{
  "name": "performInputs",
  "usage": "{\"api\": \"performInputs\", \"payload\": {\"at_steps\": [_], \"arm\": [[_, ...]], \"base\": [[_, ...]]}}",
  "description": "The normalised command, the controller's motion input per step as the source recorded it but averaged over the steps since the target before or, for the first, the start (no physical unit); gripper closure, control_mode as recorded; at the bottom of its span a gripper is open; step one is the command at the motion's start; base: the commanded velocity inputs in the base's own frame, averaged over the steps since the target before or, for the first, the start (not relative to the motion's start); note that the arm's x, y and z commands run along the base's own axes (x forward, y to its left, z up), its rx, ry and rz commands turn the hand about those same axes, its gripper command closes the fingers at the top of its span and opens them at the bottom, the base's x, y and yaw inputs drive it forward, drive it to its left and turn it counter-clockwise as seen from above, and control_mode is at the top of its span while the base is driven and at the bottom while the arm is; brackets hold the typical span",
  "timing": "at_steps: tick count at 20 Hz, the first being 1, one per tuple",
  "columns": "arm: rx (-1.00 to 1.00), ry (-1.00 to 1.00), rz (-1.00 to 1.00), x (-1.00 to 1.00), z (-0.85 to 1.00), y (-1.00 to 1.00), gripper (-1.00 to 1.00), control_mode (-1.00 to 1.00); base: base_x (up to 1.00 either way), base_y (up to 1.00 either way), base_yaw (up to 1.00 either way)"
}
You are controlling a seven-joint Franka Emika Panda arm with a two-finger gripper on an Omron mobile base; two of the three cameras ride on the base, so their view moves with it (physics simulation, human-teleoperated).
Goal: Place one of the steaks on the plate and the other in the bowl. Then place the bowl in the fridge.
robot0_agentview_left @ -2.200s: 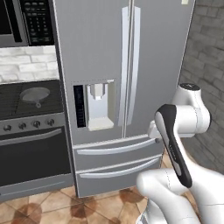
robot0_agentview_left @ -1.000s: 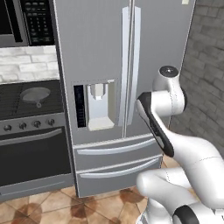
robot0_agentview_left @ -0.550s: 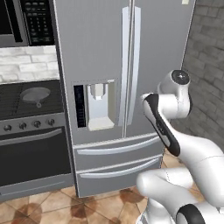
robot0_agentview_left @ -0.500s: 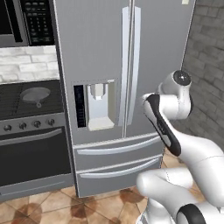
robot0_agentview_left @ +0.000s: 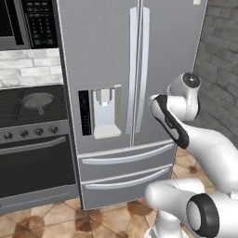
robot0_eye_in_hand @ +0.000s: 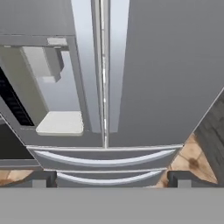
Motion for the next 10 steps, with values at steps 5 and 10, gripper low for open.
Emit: {"api": "performInputs", "payload": {"at_steps": [5, 10], "arm": [[0.00, 0.02, -0.03, 0.60, 0.00, -0.04, -1.00, -1.00], [0.05, -0.13, 0.00, 0.59, -0.02, -0.01, -1.00, -1.00]], "base": [[0.00, 0.00, 0.00], [0.00, 0.00, 0.00]]}}
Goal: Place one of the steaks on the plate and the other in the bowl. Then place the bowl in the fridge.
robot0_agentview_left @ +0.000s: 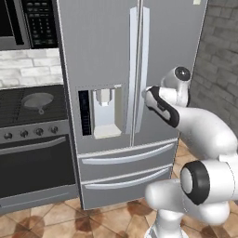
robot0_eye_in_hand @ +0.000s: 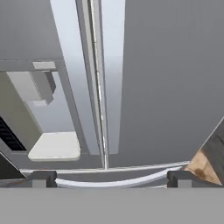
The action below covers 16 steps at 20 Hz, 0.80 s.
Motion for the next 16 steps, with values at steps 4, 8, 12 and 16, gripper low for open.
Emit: {"api": "performInputs", "payload": {"at_steps": [4, 8, 12, 16], "arm": [[0.00, -0.03, 0.00, 0.68, -0.02, 0.00, -1.00, -1.00], [0.00, 0.00, 0.00, 0.74, 0.00, 0.00, -1.00, -1.00], [0.00, 0.00, 0.00, 0.59, 0.00, 0.00, -1.00, -1.00], [0.00, 0.00, 0.00, 0.42, 0.00, 0.00, -1.00, -1.00]], "base": [[0.00, 0.00, 0.00], [0.00, 0.00, 0.00], [0.00, 0.00, 0.00], [0.00, 0.00, 0.00]]}}
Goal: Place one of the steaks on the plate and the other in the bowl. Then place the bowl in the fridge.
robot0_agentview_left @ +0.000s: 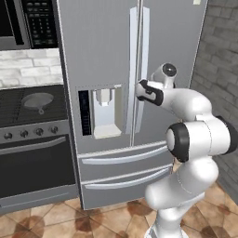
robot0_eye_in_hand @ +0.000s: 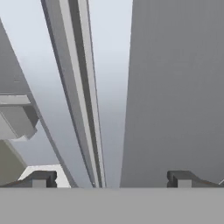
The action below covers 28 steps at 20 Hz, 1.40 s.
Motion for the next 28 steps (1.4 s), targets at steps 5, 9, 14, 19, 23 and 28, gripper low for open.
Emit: {"api": "performInputs", "payload": {"at_steps": [5, 9, 14, 19, 23, 28], "arm": [[0.00, 0.00, 0.00, 0.39, 0.00, 0.00, -1.00, -1.00], [0.00, -0.01, 0.01, 0.38, -0.01, 0.00, -1.00, -1.00], [0.00, 0.00, 0.01, 0.45, 0.00, 0.00, -1.00, -1.00], [0.00, 0.00, 0.01, 0.47, 0.00, 0.00, -1.00, -1.00], [0.00, 0.00, 0.02, 0.49, -0.04, 0.00, -1.00, -1.00], [0.00, 0.00, 0.04, 0.36, -0.02, 0.00, -1.00, -1.00]], "base": [[0.00, 0.00, 0.00], [0.00, 0.00, 0.00], [0.00, 0.00, 0.00], [0.00, 0.00, 0.00], [0.00, 0.00, 0.00], [0.00, 0.00, 0.00]]}}
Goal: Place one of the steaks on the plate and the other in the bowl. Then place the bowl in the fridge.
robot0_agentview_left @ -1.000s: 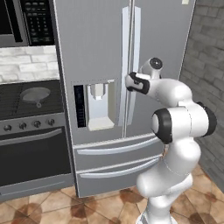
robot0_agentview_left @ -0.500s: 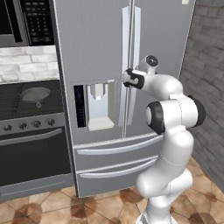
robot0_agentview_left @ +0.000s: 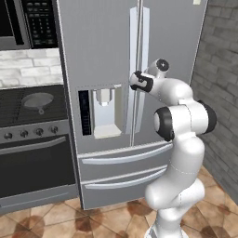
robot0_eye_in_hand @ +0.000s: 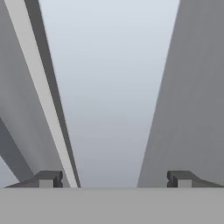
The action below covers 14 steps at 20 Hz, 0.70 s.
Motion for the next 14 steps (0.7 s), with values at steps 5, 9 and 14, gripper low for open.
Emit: {"api": "performInputs", "payload": {"at_steps": [5, 9, 14], "arm": [[0.00, 0.00, 0.03, 0.27, 0.00, 0.00, 1.00, -1.00], [0.00, 0.00, 0.03, 0.27, 0.00, 0.00, 1.00, -1.00], [0.00, 0.00, 0.01, 0.14, 0.00, 0.00, 1.00, -1.00]], "base": [[0.00, 0.00, 0.00], [0.00, 0.00, 0.00], [0.00, 0.00, 0.00]]}}
